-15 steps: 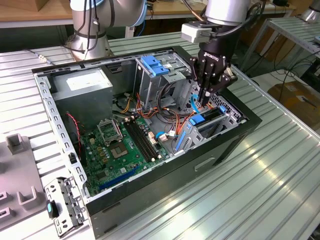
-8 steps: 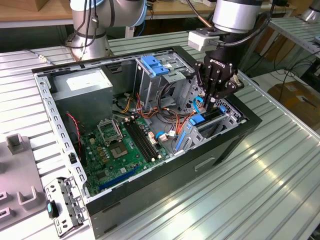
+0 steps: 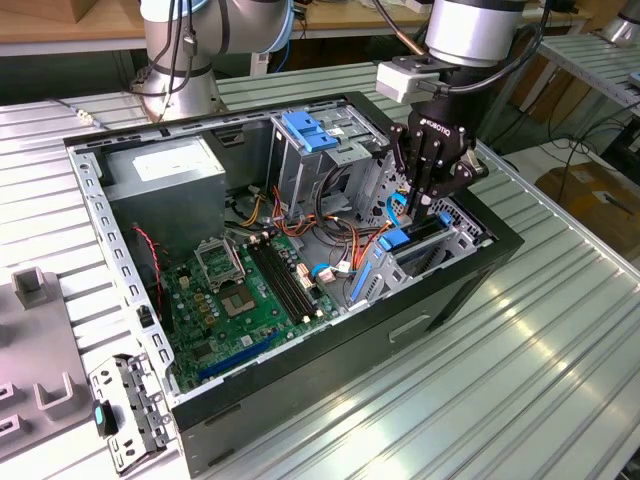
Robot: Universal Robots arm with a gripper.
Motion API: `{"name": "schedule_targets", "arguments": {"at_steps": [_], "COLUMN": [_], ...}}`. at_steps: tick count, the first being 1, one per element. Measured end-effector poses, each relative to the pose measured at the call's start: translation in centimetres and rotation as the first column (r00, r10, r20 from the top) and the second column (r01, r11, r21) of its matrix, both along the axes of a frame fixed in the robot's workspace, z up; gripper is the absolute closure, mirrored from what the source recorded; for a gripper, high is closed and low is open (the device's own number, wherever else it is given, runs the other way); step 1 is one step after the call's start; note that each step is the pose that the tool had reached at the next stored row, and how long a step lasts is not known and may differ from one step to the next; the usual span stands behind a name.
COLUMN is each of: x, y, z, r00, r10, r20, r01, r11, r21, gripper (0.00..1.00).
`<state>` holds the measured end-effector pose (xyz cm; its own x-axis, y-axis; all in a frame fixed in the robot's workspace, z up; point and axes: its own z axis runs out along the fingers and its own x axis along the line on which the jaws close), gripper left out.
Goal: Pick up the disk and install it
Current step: 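Insert the second disk wire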
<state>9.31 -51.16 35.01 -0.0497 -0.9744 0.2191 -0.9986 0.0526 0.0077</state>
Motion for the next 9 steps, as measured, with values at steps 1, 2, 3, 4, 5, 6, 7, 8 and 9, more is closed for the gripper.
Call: {"name": "schedule_targets", "arguments": {"at_steps": [1,2,3,4,5,6,7,8,9], "x": [0.0,0.0,0.0,0.0,0.0,0.0,0.0,-0.01,-0.01], "y": [0.0,0.0,0.0,0.0,0.0,0.0,-0.03,-0.06,-0.09], "z": [0.0,0.0,0.0,0.0,0.0,0.0,0.01,0.0,0.0], "r00": [1.0,1.0,1.0,1.0,1.0,1.0,1.0,1.0,1.0], "r10": [0.0,0.0,0.0,0.0,0.0,0.0,0.0,0.0,0.0], "r20": [0.0,0.0,0.0,0.0,0.0,0.0,0.0,0.0002,0.0004], "r01": [0.0,0.0,0.0,0.0,0.0,0.0,0.0,0.0,0.0], "r11": [1.0,1.0,1.0,1.0,1.0,1.0,1.0,1.0,1.0], "r21": [0.0,0.0,0.0,0.0001,0.0001,0.0005,0.0022,0.0052,0.0081], "gripper": [0.84,0.84,0.84,0.84,0.84,0.84,0.84,0.84,0.84]}}
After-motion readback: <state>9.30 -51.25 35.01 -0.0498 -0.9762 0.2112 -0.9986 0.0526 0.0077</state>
